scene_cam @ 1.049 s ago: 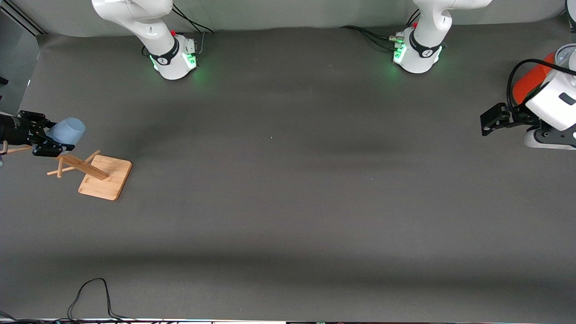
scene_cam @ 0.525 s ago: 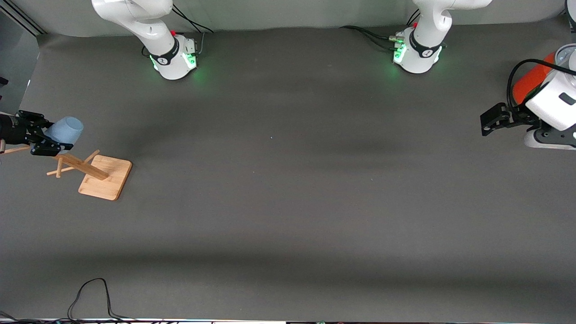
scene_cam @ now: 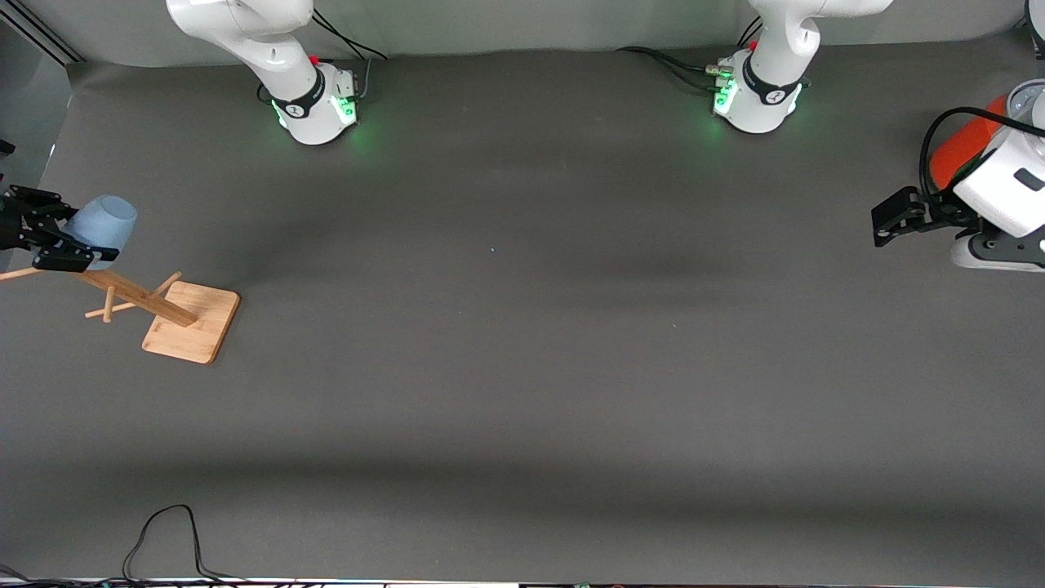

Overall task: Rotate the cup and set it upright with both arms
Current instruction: 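Pull the blue cup off the peg and carry it to mid-table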

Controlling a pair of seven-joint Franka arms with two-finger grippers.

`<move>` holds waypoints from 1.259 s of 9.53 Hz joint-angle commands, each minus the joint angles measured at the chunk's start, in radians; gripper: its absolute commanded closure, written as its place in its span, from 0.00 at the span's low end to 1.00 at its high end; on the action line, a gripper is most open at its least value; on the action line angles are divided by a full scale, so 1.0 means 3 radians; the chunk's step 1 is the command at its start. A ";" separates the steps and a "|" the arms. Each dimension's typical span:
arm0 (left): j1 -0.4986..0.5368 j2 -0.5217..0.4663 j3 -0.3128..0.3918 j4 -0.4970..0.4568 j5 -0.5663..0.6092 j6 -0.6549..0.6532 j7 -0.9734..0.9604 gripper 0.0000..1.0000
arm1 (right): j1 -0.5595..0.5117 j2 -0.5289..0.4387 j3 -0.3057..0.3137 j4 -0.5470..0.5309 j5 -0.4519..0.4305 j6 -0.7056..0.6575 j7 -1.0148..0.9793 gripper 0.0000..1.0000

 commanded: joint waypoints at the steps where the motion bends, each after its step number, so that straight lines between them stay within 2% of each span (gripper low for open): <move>1: -0.0019 0.0014 0.0012 0.0047 -0.0014 -0.0024 -0.0024 0.00 | 0.0025 -0.0244 0.0327 -0.0003 0.0064 -0.0093 0.0561 0.74; 4: -0.0019 0.0014 0.0012 0.0047 -0.0014 -0.0024 -0.0024 0.00 | 0.0025 -0.0383 0.1251 0.0129 0.0126 0.0090 0.1674 0.74; 7: -0.0019 0.0009 0.0012 0.0047 -0.0014 -0.0024 -0.0024 0.00 | 0.0025 -0.0235 0.2360 0.0120 0.0095 0.0886 0.3044 0.73; 8: -0.0019 0.0009 0.0012 0.0047 -0.0019 -0.0024 -0.0024 0.00 | 0.0040 -0.0128 0.2647 0.0110 0.0055 0.1162 0.3368 0.74; 10: -0.0025 0.0009 0.0007 0.0052 -0.0019 -0.0029 -0.0029 0.00 | 0.0076 0.0295 0.3266 0.0104 -0.0434 0.1750 0.4230 0.73; 11: -0.0025 0.0009 0.0007 0.0052 -0.0019 -0.0029 -0.0024 0.00 | 0.0117 0.0545 0.3502 0.0104 -0.0725 0.2001 0.4650 0.73; 12: -0.0025 0.0009 0.0012 0.0057 -0.0019 -0.0029 -0.0024 0.00 | 0.0183 0.0761 0.3636 0.0104 -0.1052 0.2155 0.5064 0.73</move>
